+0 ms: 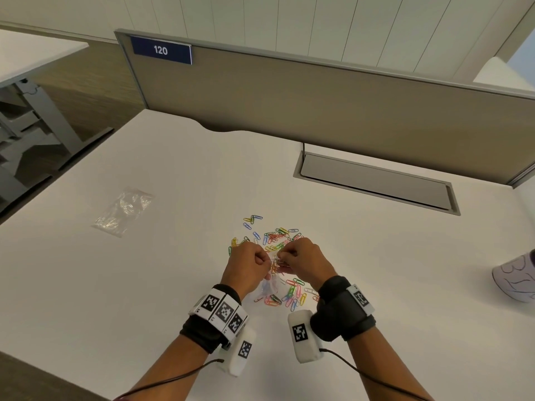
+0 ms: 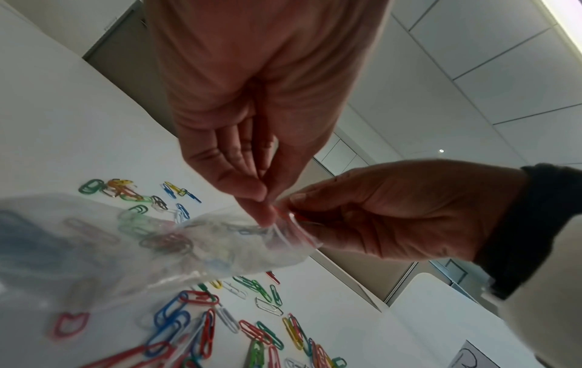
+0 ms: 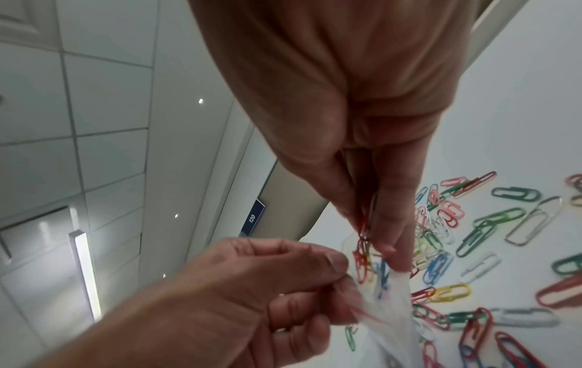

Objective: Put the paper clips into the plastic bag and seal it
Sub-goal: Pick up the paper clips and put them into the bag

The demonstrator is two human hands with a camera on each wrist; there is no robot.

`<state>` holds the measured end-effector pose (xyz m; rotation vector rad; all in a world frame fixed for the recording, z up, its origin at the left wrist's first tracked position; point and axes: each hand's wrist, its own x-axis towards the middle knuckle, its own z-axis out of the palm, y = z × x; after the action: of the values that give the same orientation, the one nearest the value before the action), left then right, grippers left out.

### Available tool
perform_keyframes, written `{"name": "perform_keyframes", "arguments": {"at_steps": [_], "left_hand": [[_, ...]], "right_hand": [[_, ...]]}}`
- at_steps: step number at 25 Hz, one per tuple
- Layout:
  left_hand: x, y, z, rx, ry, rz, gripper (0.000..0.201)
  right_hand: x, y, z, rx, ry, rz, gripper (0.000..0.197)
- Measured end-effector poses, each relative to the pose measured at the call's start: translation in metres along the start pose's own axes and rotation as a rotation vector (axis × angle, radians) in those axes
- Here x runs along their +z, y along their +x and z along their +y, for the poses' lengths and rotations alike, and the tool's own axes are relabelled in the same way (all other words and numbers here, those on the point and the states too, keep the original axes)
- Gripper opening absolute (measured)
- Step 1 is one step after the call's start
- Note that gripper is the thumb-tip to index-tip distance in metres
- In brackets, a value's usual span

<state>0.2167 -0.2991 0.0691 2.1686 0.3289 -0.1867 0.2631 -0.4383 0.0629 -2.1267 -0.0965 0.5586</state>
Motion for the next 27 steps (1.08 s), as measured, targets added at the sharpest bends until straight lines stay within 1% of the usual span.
{"name": "perform_keyframes", "arguments": {"at_steps": [3, 6, 8, 11, 13, 17, 18, 20, 21, 22, 23, 24, 25, 26, 27], "left_hand": [[-0.001, 0.002, -0.001, 0.0, 0.009, 0.014, 0.009], [-0.001, 0.003, -0.001, -0.001, 0.019, 0.023, 0.008], [-0.001, 0.002, -0.001, -0.002, 0.013, 0.029, 0.007], [0.0, 0.001, -0.002, -0.002, 0.011, 0.027, 0.007], [0.0, 0.0, -0.002, 0.002, 0.014, 0.033, 0.007], [-0.002, 0.001, -0.004, 0.009, 0.018, 0.052, 0.006], [-0.003, 0.001, -0.004, 0.006, 0.017, 0.056, 0.006], [-0.003, 0.002, -0.006, 0.002, 0.016, 0.06, 0.007], [-0.003, 0.002, -0.007, 0.002, 0.016, 0.058, 0.007], [-0.004, 0.003, -0.008, 0.003, 0.012, 0.056, 0.007], [-0.004, 0.003, -0.009, 0.005, 0.009, 0.055, 0.007], [-0.004, 0.003, -0.01, 0.006, 0.007, 0.054, 0.008], [-0.005, 0.003, -0.011, 0.008, 0.006, 0.054, 0.008], [-0.005, 0.002, -0.012, 0.01, 0.003, 0.055, 0.009], [-0.005, 0.002, -0.013, 0.013, 0.001, 0.058, 0.009]], "right_hand": [[-0.002, -0.002, 0.001, 0.026, 0.059, -0.043, 0.012], [-0.002, -0.007, 0.001, 0.052, 0.112, -0.083, 0.028], [-0.001, -0.012, 0.0, 0.039, 0.089, -0.063, 0.033], [0.003, -0.016, -0.001, 0.003, 0.036, -0.046, 0.026], [0.002, -0.018, -0.001, 0.008, 0.065, -0.099, 0.023], [-0.001, -0.02, 0.002, -0.002, 0.176, -0.265, 0.026], [-0.002, -0.02, 0.003, -0.015, 0.216, -0.274, 0.027], [-0.006, -0.022, 0.005, -0.041, 0.274, -0.215, 0.025], [-0.007, -0.023, 0.008, -0.058, 0.27, -0.131, 0.021], [-0.009, -0.023, 0.013, -0.081, 0.197, -0.024, 0.018], [-0.012, -0.022, 0.019, -0.101, 0.046, 0.061, 0.02], [-0.014, -0.022, 0.027, -0.099, -0.138, 0.09, 0.033], [-0.015, -0.022, 0.036, -0.051, -0.305, 0.065, 0.05], [-0.014, -0.023, 0.043, 0.018, -0.422, 0.016, 0.066], [-0.012, -0.024, 0.048, 0.077, -0.495, -0.031, 0.079]]}}
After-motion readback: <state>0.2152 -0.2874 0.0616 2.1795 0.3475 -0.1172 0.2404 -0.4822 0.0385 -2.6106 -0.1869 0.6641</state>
